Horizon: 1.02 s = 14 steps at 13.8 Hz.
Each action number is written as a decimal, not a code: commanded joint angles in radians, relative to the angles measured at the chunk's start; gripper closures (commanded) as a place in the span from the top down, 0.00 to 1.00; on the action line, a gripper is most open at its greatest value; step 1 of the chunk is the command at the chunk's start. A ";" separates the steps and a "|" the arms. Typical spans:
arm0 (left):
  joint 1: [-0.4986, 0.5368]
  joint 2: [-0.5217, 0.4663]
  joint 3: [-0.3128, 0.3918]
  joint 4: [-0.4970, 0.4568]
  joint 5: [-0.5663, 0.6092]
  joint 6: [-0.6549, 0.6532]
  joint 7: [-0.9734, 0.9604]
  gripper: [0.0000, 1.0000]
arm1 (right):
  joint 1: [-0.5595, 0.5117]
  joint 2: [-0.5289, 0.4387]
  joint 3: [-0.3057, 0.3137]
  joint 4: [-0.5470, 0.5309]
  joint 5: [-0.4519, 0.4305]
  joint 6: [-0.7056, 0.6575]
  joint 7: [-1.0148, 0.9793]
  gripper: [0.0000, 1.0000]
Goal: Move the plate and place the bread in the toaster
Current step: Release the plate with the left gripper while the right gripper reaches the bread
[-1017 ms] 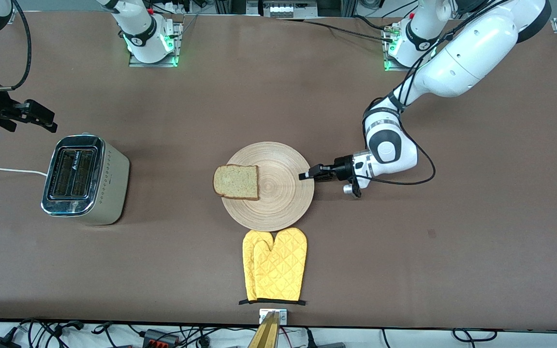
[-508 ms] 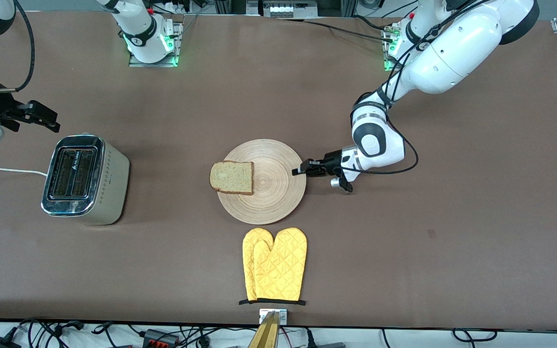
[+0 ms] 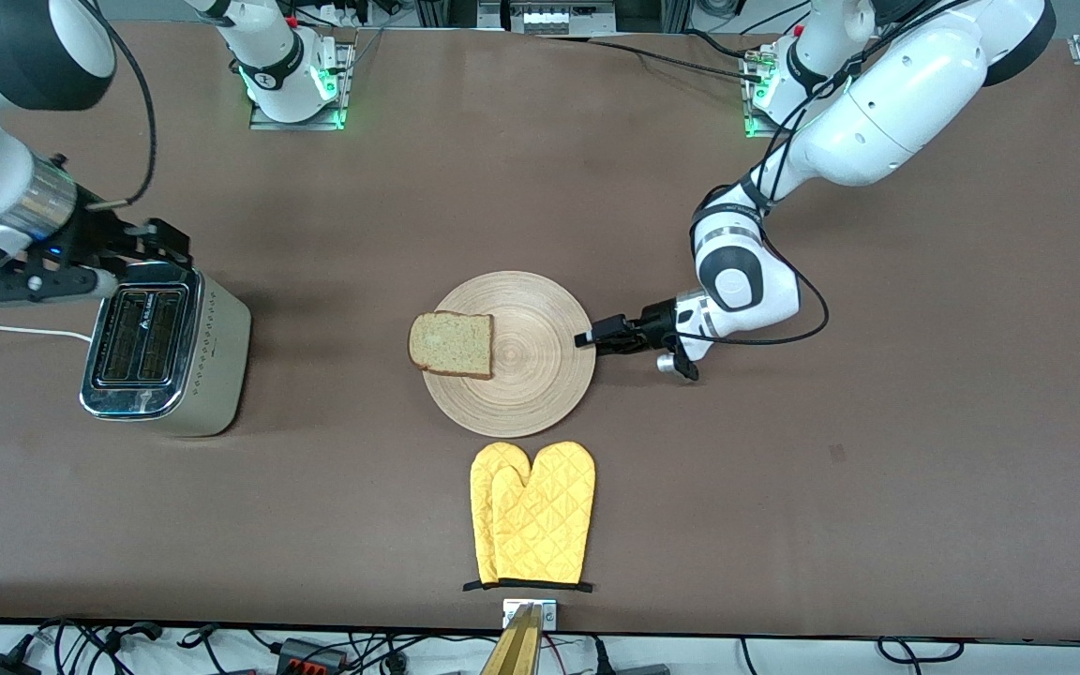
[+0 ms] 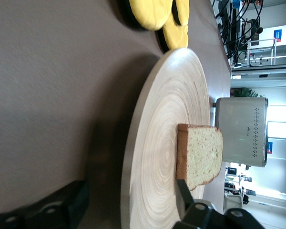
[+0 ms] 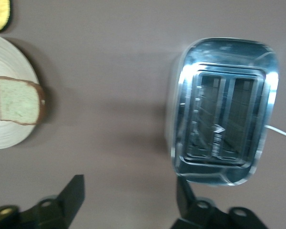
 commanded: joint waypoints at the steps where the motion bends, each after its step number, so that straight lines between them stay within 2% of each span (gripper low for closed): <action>1: 0.038 -0.019 0.000 -0.007 -0.009 -0.001 0.035 1.00 | 0.051 0.047 -0.005 -0.002 0.028 0.060 -0.002 0.73; 2: 0.056 -0.021 -0.002 -0.007 0.031 -0.009 0.041 1.00 | 0.067 0.070 -0.005 0.001 0.031 0.077 -0.002 0.73; 4: 0.128 -0.018 0.000 0.002 0.144 -0.114 0.040 1.00 | 0.102 0.117 -0.005 0.001 0.036 0.129 -0.002 0.71; 8: 0.209 -0.015 0.029 0.027 0.451 -0.199 0.032 1.00 | 0.188 0.234 -0.005 0.002 0.045 0.264 0.000 0.71; 9: 0.217 -0.013 0.058 0.063 0.517 -0.264 0.023 1.00 | 0.206 0.260 -0.005 0.002 0.077 0.297 0.001 0.71; 12: 0.205 -0.010 0.182 0.181 0.617 -0.507 0.009 1.00 | 0.216 0.324 -0.005 0.019 0.158 0.328 0.047 0.71; 14: 0.206 -0.012 0.216 0.275 0.770 -0.631 -0.073 1.00 | 0.225 0.378 -0.005 0.036 0.250 0.330 0.078 0.70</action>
